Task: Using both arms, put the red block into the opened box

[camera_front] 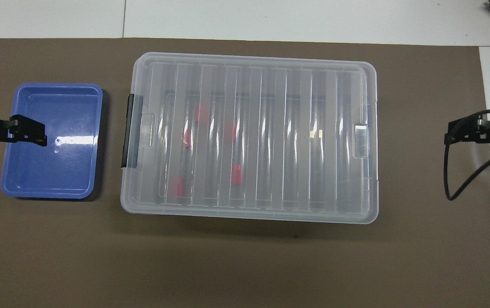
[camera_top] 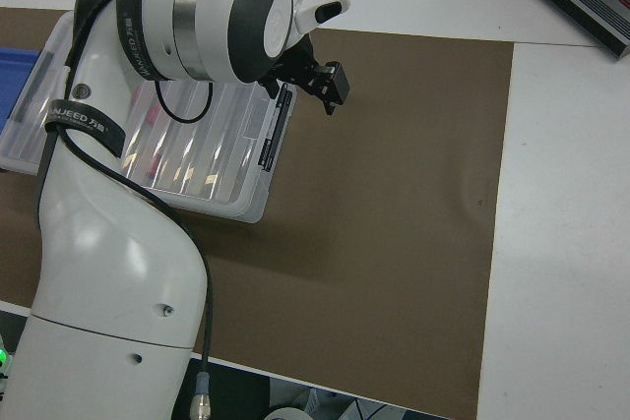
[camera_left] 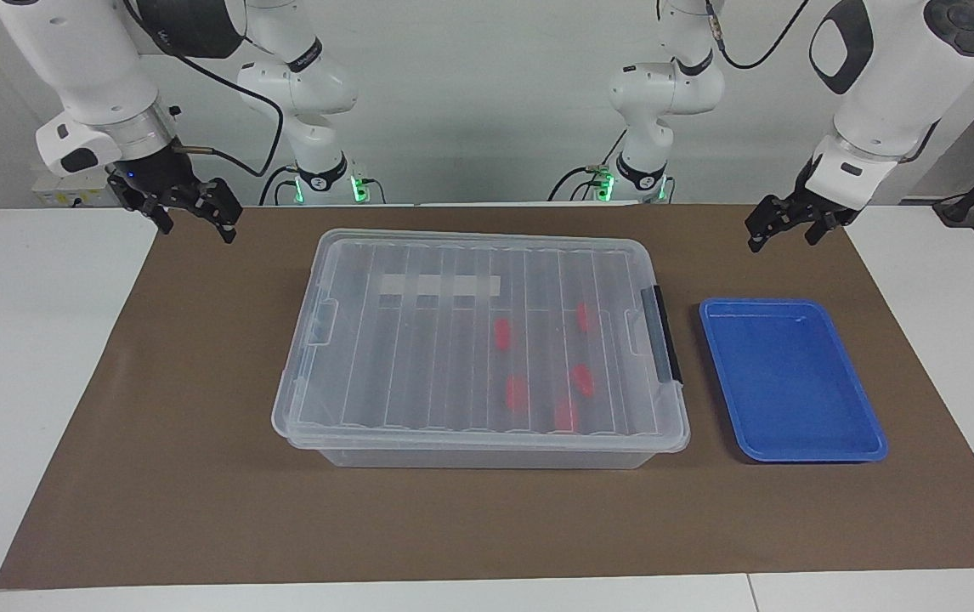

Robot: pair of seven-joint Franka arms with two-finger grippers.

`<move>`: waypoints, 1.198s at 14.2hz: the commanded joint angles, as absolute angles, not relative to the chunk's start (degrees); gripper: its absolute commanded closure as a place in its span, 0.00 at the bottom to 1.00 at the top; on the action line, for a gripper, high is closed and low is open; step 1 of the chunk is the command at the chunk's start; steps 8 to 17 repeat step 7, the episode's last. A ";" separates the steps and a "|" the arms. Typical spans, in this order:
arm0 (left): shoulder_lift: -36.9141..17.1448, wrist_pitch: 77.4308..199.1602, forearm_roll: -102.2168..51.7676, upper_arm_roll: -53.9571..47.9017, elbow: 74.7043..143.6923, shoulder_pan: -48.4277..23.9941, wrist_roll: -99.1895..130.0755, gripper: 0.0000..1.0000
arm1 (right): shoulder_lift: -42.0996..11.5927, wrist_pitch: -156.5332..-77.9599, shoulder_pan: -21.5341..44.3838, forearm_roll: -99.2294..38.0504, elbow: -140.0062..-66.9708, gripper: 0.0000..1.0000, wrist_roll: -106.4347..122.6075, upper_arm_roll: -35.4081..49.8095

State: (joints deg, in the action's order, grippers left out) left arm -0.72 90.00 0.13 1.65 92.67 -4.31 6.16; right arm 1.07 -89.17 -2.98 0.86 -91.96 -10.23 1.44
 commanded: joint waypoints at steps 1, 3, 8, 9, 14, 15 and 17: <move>0.35 89.38 -0.35 2.46 93.52 -4.83 6.06 0.00 | 2.81 -88.95 -3.69 1.41 -93.87 0.00 -8.26 1.58; 0.44 89.39 -0.35 2.46 93.52 -4.83 5.98 0.00 | 2.90 -88.77 -3.60 1.41 -94.13 0.00 -8.26 1.58; 0.44 89.30 -0.35 2.46 93.52 -4.83 5.98 0.00 | 2.90 -88.86 -3.52 1.41 -94.13 0.00 -8.26 1.58; 0.44 89.30 -0.35 2.46 93.52 -4.83 5.98 0.00 | 2.90 -88.86 -3.52 1.41 -94.13 0.00 -8.26 1.58; 0.44 89.30 -0.35 2.46 93.52 -4.83 5.98 0.00 | 2.90 -88.86 -3.52 1.41 -94.13 0.00 -8.26 1.58; 0.44 89.30 -0.35 2.46 93.52 -4.83 5.98 0.00 | 2.90 -88.86 -3.52 1.41 -94.13 0.00 -8.26 1.58; 0.44 89.30 -0.35 2.46 93.52 -4.83 5.98 0.00 | 2.90 -88.86 -3.52 1.41 -94.13 0.00 -8.26 1.58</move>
